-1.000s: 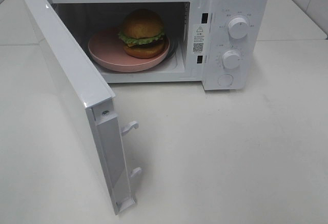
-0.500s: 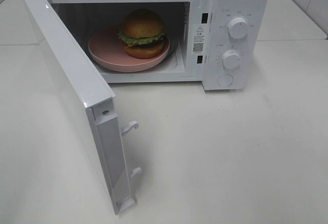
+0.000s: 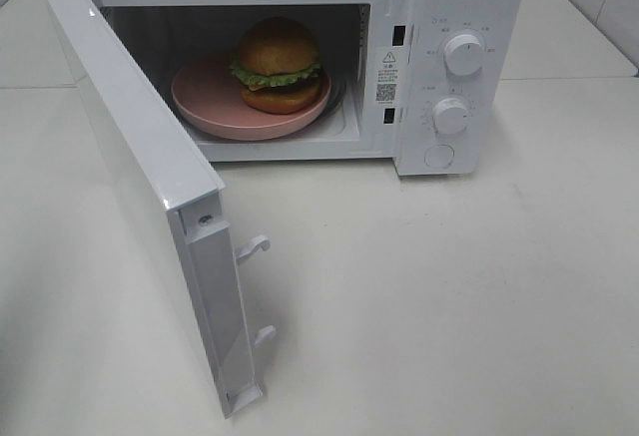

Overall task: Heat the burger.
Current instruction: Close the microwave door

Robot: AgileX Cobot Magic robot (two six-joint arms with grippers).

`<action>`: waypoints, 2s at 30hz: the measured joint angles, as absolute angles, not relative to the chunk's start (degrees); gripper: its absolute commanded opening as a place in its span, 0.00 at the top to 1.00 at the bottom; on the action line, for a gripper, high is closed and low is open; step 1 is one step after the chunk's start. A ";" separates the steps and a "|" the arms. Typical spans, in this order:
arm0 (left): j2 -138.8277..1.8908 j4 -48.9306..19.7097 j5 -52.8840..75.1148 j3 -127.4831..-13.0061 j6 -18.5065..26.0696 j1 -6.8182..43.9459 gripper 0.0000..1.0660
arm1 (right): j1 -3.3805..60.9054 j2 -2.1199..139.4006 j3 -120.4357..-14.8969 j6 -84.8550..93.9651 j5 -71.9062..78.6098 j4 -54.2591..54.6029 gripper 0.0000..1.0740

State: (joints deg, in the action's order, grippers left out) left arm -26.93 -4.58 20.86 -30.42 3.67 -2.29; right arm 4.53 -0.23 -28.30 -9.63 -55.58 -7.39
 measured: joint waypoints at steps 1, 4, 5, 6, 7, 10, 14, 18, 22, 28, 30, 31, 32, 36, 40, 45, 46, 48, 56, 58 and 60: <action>-26.93 -4.58 20.86 -30.42 3.67 -2.29 1.00 | 4.53 -0.23 -28.30 -9.63 -55.58 -7.39 0.30; -30.88 -4.58 12.66 -27.85 3.67 -2.29 1.00 | 4.53 -0.23 -28.30 -9.63 -55.58 -7.39 0.30; -31.97 -4.58 9.68 -26.93 3.67 -2.29 1.00 | 4.53 -0.23 -28.30 -9.63 -55.58 -7.39 0.30; -34.38 -4.58 4.01 -24.52 3.67 -2.29 1.00 | 4.53 -0.23 -28.30 -9.63 -55.58 -7.39 0.30; -34.38 -4.58 4.01 -24.52 3.67 -2.29 1.00 | 4.53 -0.23 -28.30 -9.63 -55.58 -7.39 0.30; -38.33 -4.58 -5.90 -20.74 3.67 -2.29 1.00 | 4.53 -0.23 -28.30 -9.63 -55.58 -7.39 0.30; -44.63 -4.07 -21.77 -15.18 3.61 -2.29 1.00 | 4.53 -0.23 -28.30 -9.63 -55.58 -7.39 0.30; -49.39 -2.18 -26.87 -14.15 2.75 -2.29 1.00 | 4.53 -0.23 -28.30 -9.63 -55.58 -7.39 0.30; -55.86 2.75 -31.80 -14.04 -0.34 -2.29 1.00 | 4.53 -0.23 -28.30 -9.63 -55.58 -7.39 0.30; -67.78 10.03 -40.97 -14.09 -5.96 -2.29 1.00 | 4.53 -0.23 -28.30 -9.63 -55.58 -7.39 0.30; -68.87 10.60 -41.37 -14.38 -7.22 -2.29 1.00 | 4.53 -0.23 -28.30 -9.63 -55.58 -7.39 0.30; -71.33 11.17 -41.83 -15.41 -8.94 -1.55 1.00 | 4.53 -0.23 -28.30 -9.63 -55.58 -7.39 0.30; -71.33 11.17 -41.83 -15.41 -8.94 -1.55 1.00 | 4.53 -0.23 -28.30 -9.63 -55.58 -7.39 0.30; -76.95 12.03 -42.80 -18.22 -8.02 2.12 1.00 | 4.53 -0.23 -28.30 -9.63 -55.58 -7.39 0.30; -80.39 12.09 -43.60 -20.17 -6.88 5.56 1.00 | 4.53 -0.23 -28.30 -9.63 -55.58 -7.39 0.30; -83.77 12.32 -43.89 -22.35 -6.82 8.71 1.00 | 4.53 -0.23 -28.30 -9.63 -55.58 -7.39 0.30; -83.77 12.32 -43.89 -22.35 -6.82 8.71 1.00 | 4.53 -0.23 -28.30 -9.63 -55.58 -7.39 0.30; -85.20 12.32 -43.89 -23.26 -6.70 10.26 1.00 | 4.53 -0.23 -28.30 -9.63 -55.58 -7.39 0.30; -89.09 11.12 -44.75 -25.10 -6.65 14.55 1.00 | 4.53 -0.23 -28.30 -9.63 -55.58 -7.39 0.30; -89.84 9.34 -44.75 -25.73 -6.65 15.58 1.00 | 4.53 -0.23 -28.30 -9.63 -55.58 -7.39 0.30; -90.24 8.88 -44.75 -26.01 -6.65 16.04 1.00 | 4.53 -0.23 -28.30 -9.63 -55.58 -7.39 0.30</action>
State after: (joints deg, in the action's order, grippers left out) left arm -90.24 8.88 -44.75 -26.01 -6.65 16.04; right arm 4.53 -0.23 -28.30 -9.63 -55.58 -7.39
